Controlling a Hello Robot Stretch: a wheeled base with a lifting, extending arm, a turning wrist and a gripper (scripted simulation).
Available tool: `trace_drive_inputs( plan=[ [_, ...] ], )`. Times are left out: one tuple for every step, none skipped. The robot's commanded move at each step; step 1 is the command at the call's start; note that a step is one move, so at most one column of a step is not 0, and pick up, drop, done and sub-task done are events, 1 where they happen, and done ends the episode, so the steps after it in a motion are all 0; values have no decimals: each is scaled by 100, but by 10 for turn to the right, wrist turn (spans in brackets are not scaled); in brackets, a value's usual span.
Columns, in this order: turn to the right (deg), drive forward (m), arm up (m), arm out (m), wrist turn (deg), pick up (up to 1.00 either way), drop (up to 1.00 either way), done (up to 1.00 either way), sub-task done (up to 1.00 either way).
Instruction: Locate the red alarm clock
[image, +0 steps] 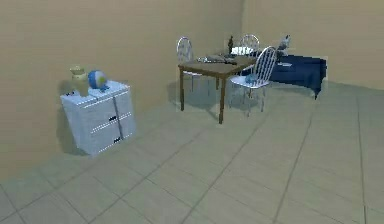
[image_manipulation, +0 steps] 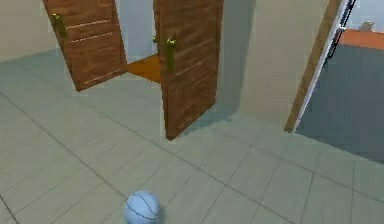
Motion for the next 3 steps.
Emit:
trace_drive_inputs(
  plan=[
    [60, 0, 0, 0, 0, 0, 0, 0, 0],
    [0, 30, 0, 0, 0, 0, 0, 0, 0],
    [270, 0, 0, 0, 0, 0, 0, 0, 0]
  ],
)
